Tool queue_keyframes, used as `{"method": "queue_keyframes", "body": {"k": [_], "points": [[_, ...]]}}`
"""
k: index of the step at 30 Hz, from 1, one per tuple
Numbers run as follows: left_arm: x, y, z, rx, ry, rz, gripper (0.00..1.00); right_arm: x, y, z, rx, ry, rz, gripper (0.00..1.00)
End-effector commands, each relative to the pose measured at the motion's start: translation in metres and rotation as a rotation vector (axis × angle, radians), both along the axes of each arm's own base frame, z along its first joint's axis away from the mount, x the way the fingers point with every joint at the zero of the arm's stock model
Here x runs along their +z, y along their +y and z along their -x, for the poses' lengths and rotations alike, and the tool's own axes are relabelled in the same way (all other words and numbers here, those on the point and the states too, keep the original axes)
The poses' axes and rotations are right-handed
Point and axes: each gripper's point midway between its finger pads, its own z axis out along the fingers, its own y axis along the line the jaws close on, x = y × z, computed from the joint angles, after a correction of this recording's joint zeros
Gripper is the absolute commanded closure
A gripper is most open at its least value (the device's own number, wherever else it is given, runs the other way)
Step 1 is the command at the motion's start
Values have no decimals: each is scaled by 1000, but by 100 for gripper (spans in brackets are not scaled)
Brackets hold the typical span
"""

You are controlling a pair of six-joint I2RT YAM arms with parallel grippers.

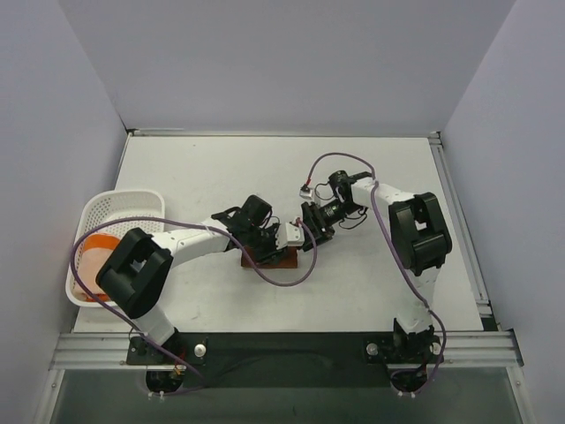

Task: Roll the towels
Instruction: Roll the towel, then place the rolled towel into the container

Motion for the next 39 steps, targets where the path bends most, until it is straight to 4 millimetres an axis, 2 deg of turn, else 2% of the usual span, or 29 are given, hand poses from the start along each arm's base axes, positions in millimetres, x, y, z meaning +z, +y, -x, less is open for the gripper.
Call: {"method": "queue_keyframes", "body": {"k": [1, 5, 12, 18, 19, 20, 21, 22, 24, 28, 30, 34, 37, 39], "points": [[-38, 36, 22, 86, 196, -147, 57, -5, 6, -6, -6, -27, -6, 52], [-39, 33, 22, 97, 233, -140, 55, -7, 13, -7, 7, -17, -20, 55], [-43, 34, 23, 117, 315, -144, 54, -27, 16, 6, 46, 23, -6, 59], [-49, 33, 21, 167, 379, -144, 51, -31, 24, 15, 89, -4, -12, 60], [-49, 33, 21, 172, 380, -147, 50, -32, 27, 17, 98, -10, -10, 63], [-48, 34, 21, 175, 376, -149, 49, -35, 27, 15, 96, -18, 1, 70], [-47, 34, 20, 176, 371, -148, 45, -34, 29, 15, 97, -21, 0, 84], [-46, 34, 19, 170, 357, -150, 42, -35, 29, 15, 95, -15, 3, 91], [-41, 36, 18, 172, 329, -156, 38, -34, 31, 14, 89, 2, -8, 100], [-38, 44, 17, 137, 219, -214, 23, -27, 32, 12, 65, 60, -66, 100], [-36, 42, 20, 109, 170, -235, 21, -26, 31, 12, 55, 88, -79, 100], [-36, 39, 21, 55, 70, -282, 21, -26, 31, 10, 45, 114, -93, 100], [-40, 36, 23, 26, 38, -304, 25, -24, 31, 8, 42, 121, -97, 100], [-44, 37, 24, 16, 40, -318, 33, -23, 32, 6, 38, 124, -99, 100]]}}
